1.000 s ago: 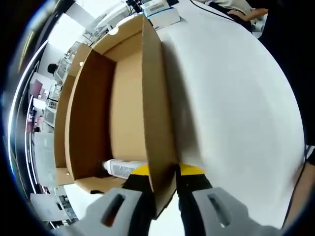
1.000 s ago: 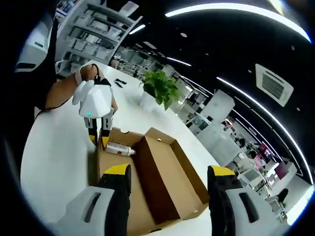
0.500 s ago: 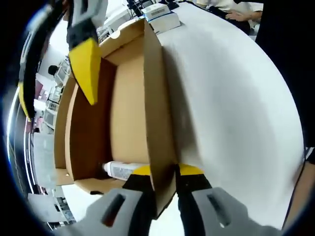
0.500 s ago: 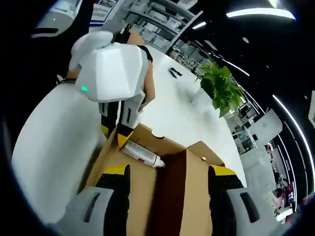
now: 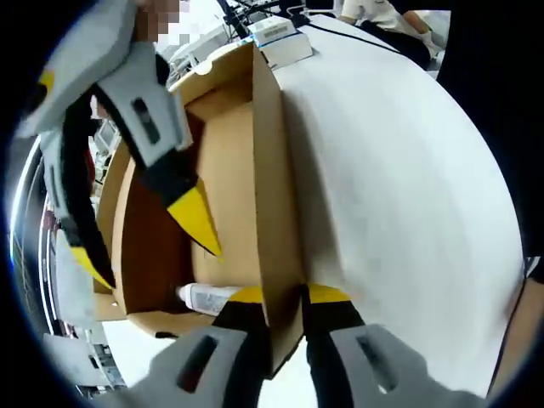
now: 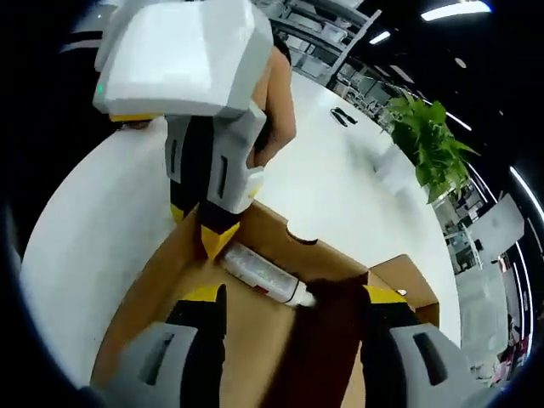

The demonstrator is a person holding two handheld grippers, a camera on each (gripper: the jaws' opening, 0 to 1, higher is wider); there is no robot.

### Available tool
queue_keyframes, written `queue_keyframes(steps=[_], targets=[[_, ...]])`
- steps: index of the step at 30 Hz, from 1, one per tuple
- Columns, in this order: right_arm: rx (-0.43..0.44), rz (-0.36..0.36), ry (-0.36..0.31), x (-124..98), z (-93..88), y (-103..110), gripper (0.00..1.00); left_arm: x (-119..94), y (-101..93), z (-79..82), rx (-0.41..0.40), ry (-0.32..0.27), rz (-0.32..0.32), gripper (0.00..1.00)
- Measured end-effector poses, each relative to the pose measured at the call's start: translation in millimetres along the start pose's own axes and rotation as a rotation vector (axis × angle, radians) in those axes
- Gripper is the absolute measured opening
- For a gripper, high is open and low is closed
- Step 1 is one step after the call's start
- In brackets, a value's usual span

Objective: Operate the shoe box by opening the lid, removing the specified soft item, and placing it in the target area until the item is outside and the box remains undamaged.

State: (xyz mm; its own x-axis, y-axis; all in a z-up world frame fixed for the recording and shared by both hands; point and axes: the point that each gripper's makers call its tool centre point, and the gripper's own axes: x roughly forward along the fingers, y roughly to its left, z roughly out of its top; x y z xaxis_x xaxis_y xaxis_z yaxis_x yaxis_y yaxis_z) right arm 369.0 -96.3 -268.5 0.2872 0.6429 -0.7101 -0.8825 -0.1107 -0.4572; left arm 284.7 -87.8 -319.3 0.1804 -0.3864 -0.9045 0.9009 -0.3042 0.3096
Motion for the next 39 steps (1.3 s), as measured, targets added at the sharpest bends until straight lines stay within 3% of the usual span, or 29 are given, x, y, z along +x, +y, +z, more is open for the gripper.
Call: queue_keyframes(steps=[2, 8, 18, 19, 20, 23, 24, 28, 34, 39], targets=[[0.029, 0.035, 0.005, 11.1, -4.3, 0.2, 0.53, -0.4, -0.3, 1.7, -0.005, -0.022, -0.003, 0.13], [0.07, 0.085, 0.001, 24.9, -11.9, 3.4, 0.52, -1.5, 3.7, 0.3, -0.003, -0.062, -0.009, 0.13], [0.002, 0.207, 0.088, 47.1, -19.7, 20.3, 0.39, -1.1, -2.8, -2.8, 0.013, -0.013, -0.008, 0.13], [0.005, 0.223, 0.115, 49.0, -24.2, 21.9, 0.37, -1.3, -2.4, -3.4, 0.014, -0.002, -0.007, 0.13], [0.074, 0.214, 0.089, 54.0, -17.7, 17.8, 0.37, -1.3, -1.9, -3.7, 0.014, 0.001, -0.005, 0.13], [0.035, 0.234, 0.09, 55.4, -15.1, 20.5, 0.38, -1.2, -2.0, -4.1, 0.015, 0.007, -0.006, 0.13], [-0.02, 0.255, 0.131, 54.9, -18.0, 30.4, 0.37, -1.4, -1.4, -4.4, 0.016, 0.012, -0.006, 0.13], [-0.037, 0.274, 0.131, 54.0, -18.8, 33.9, 0.37, -1.6, -0.3, -4.7, 0.019, 0.011, -0.005, 0.13], [-0.034, 0.274, 0.111, 39.3, -20.6, 45.2, 0.3, -1.2, 0.2, -5.1, 0.019, 0.018, -0.004, 0.13], [0.009, 0.275, 0.136, 29.1, -29.6, 48.4, 0.27, -0.8, 0.4, -5.9, 0.022, 0.026, -0.004, 0.13]])
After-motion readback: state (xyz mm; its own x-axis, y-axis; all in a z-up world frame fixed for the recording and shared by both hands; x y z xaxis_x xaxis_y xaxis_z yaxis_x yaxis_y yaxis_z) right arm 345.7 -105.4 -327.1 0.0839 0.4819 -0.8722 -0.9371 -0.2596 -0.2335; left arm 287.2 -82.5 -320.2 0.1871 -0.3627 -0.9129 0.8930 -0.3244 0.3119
